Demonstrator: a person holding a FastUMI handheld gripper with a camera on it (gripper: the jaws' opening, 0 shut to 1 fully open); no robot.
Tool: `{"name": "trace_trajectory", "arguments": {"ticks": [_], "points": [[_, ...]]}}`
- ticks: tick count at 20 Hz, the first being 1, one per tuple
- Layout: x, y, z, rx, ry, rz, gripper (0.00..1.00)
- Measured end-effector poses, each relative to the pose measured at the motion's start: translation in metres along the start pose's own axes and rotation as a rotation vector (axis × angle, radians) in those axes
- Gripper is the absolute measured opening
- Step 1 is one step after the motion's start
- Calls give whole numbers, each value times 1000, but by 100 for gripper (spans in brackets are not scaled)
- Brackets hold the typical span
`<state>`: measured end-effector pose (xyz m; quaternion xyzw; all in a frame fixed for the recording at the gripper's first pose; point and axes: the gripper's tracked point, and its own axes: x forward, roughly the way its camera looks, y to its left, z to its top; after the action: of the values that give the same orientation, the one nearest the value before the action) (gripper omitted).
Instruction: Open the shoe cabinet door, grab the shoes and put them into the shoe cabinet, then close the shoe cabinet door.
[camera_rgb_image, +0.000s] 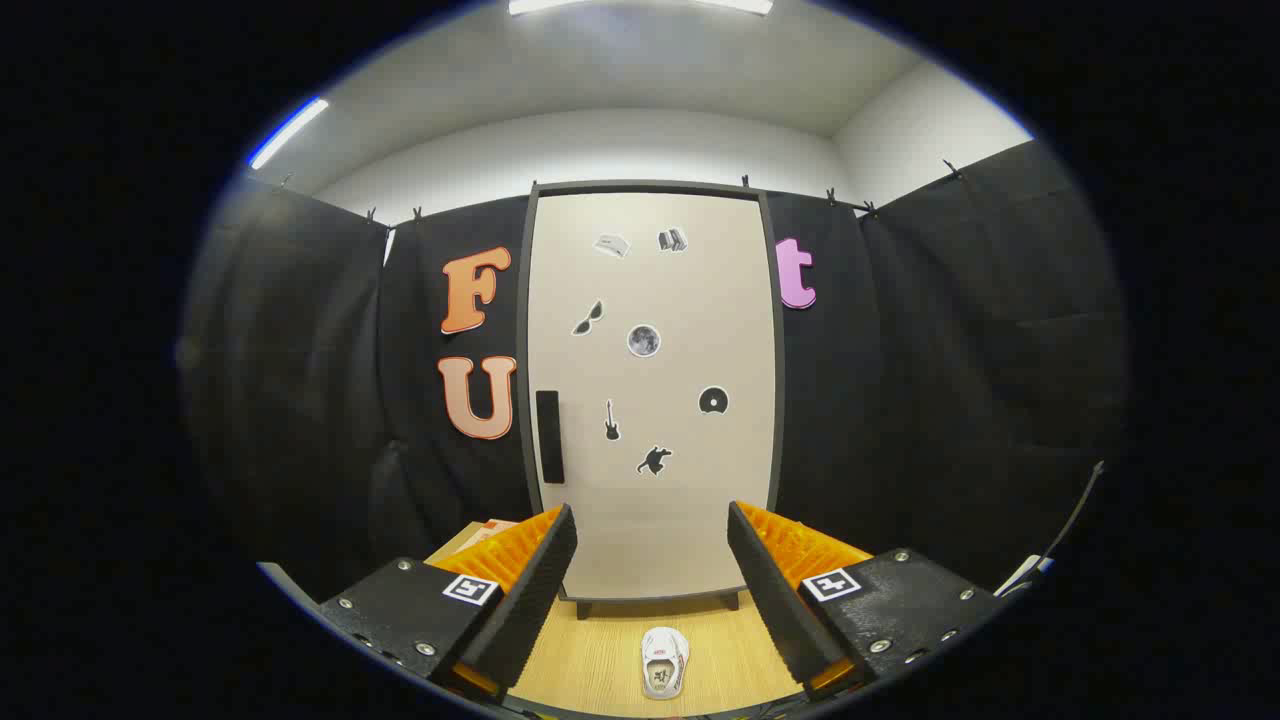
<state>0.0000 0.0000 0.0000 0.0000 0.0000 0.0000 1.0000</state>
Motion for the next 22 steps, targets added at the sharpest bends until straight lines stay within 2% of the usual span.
{"name": "trace_trajectory", "arguments": {"ticks": [22], "points": [[8,-7,7,0,-7,-7,95]]}}
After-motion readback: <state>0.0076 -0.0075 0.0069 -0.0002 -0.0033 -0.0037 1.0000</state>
